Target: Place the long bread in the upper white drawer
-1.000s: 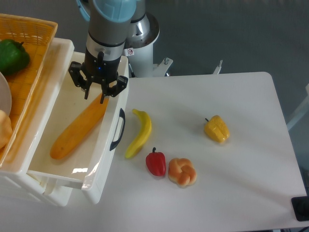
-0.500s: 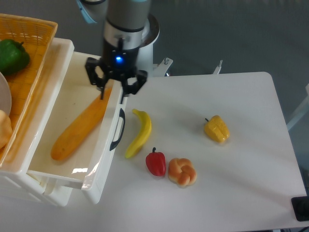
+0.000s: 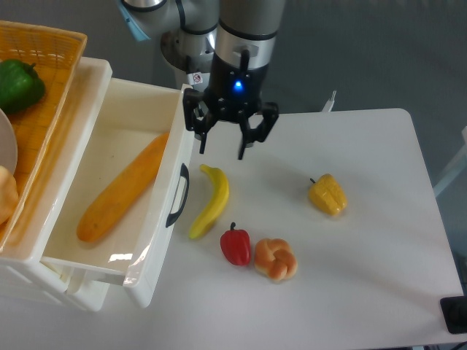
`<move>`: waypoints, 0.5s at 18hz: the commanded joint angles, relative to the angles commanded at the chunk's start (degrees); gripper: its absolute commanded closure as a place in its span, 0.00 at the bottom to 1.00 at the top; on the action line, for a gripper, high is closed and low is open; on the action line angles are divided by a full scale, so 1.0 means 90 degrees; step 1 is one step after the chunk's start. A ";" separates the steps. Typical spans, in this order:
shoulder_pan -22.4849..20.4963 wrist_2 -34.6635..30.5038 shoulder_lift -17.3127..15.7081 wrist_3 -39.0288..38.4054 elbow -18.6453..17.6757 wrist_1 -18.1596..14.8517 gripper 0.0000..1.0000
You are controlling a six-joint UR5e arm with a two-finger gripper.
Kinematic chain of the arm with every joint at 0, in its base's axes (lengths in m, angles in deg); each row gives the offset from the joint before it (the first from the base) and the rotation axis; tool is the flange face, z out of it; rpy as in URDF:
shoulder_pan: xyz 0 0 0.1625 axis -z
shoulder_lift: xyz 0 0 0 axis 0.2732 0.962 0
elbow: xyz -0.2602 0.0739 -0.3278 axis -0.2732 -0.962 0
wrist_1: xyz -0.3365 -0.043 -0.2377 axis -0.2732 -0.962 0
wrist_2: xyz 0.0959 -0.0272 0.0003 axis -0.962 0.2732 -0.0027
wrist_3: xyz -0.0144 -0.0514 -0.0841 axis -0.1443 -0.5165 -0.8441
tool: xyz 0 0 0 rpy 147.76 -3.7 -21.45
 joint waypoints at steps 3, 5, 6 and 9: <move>-0.0098 0.0000 0.0127 -0.0010 -0.0009 0.0108 0.11; -0.0205 -0.0039 0.0196 0.0000 -0.0039 0.0128 0.05; -0.0215 -0.0087 0.0235 0.0000 -0.0048 0.0205 0.00; -0.0225 -0.0264 0.0391 0.0349 -0.0058 0.0293 0.00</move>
